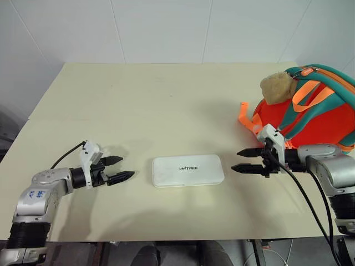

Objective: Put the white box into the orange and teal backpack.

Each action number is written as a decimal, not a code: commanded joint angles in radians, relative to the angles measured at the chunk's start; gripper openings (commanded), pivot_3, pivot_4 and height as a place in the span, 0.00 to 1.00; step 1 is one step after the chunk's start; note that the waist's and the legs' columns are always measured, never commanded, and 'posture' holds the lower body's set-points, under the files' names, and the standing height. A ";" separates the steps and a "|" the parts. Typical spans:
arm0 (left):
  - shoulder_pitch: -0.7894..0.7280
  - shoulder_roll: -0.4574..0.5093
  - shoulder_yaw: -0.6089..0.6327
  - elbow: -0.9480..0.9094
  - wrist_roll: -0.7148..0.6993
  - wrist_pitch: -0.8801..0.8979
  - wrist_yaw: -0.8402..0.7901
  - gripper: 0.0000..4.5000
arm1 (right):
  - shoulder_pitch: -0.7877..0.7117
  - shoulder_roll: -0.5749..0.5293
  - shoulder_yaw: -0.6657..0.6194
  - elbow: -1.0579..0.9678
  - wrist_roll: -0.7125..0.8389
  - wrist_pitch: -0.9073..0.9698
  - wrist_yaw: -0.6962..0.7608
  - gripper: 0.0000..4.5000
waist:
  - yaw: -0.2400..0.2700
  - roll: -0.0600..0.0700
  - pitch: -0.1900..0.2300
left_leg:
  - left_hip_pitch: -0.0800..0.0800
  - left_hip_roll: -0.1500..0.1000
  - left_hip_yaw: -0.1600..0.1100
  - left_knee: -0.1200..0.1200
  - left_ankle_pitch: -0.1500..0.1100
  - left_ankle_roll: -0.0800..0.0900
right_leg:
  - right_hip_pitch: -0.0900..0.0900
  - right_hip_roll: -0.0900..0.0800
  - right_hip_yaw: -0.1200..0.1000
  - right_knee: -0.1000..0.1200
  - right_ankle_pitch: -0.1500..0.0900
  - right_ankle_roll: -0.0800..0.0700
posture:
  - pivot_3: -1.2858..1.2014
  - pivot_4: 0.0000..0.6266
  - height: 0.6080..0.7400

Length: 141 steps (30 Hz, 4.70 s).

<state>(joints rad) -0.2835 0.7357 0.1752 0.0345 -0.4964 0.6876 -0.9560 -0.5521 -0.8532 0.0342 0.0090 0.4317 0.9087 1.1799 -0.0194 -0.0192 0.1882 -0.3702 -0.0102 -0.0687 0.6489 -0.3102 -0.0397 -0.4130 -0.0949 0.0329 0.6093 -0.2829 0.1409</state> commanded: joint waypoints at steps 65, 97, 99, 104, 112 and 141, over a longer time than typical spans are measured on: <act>-0.187 0.085 0.021 0.009 -0.225 0.605 0.122 0.99 | -0.056 0.158 0.071 -0.128 0.196 0.316 -0.244 1.00 | -0.019 0.000 0.000 | 0.002 0.001 0.000 -0.002 0.006 -0.003 | 0.001 0.003 0.000 -0.003 0.007 -0.004 | 0.52 0.24 1.00; 0.138 -0.061 0.234 -0.253 -0.713 0.927 0.513 0.99 | -0.085 0.187 0.103 -0.080 0.184 0.279 -0.229 1.00 | -0.005 0.000 0.000 | -0.001 0.002 0.000 -0.003 0.004 -0.002 | -0.001 0.001 0.000 -0.010 0.007 -0.005 | 0.52 0.24 1.00; 0.117 -0.108 0.246 -0.234 -0.725 0.927 0.552 0.99 | -0.084 0.191 0.101 -0.083 0.186 0.281 -0.233 1.00 | -0.002 0.000 0.000 | -0.001 0.001 0.000 -0.002 0.004 -0.002 | -0.001 0.000 0.000 -0.010 0.007 -0.005 | 0.52 0.24 1.00; 0.080 -0.172 0.250 -0.199 -0.772 0.927 0.624 0.99 | -0.073 0.189 0.093 -0.097 0.193 0.288 -0.237 1.00 | 0.007 0.000 0.000 | -0.001 0.000 0.000 -0.001 0.004 -0.002 | 0.000 0.000 0.000 -0.010 0.007 -0.004 | 0.52 0.24 1.00; 0.019 -0.236 0.239 -0.143 -0.826 0.927 0.687 0.99 | -0.070 0.189 0.088 -0.104 0.196 0.292 -0.244 1.00 | 0.017 0.000 0.000 | -0.001 -0.001 0.001 -0.001 0.005 -0.004 | 0.000 0.000 0.000 -0.009 0.007 -0.004 | 0.52 0.24 1.00; -0.091 -0.270 0.204 -0.087 -0.965 0.888 0.714 0.29 | 0.054 0.128 -0.144 -0.239 0.295 0.301 -0.268 1.00 | 0.020 -0.001 0.000 | -0.002 -0.001 0.001 -0.002 0.006 -0.006 | -0.001 0.000 -0.001 -0.011 0.007 -0.003 | 0.52 0.24 1.00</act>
<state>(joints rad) -0.3532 0.4463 0.3677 -0.0175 -1.4235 1.6005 -0.1867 -0.5105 -0.6974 -0.0232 -0.1782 0.6902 1.2071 0.9165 0.0004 -0.0198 0.1877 -0.3726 -0.0111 -0.0681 0.6468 -0.3041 -0.0459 -0.4136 -0.0948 0.0323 0.5975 -0.2757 0.1374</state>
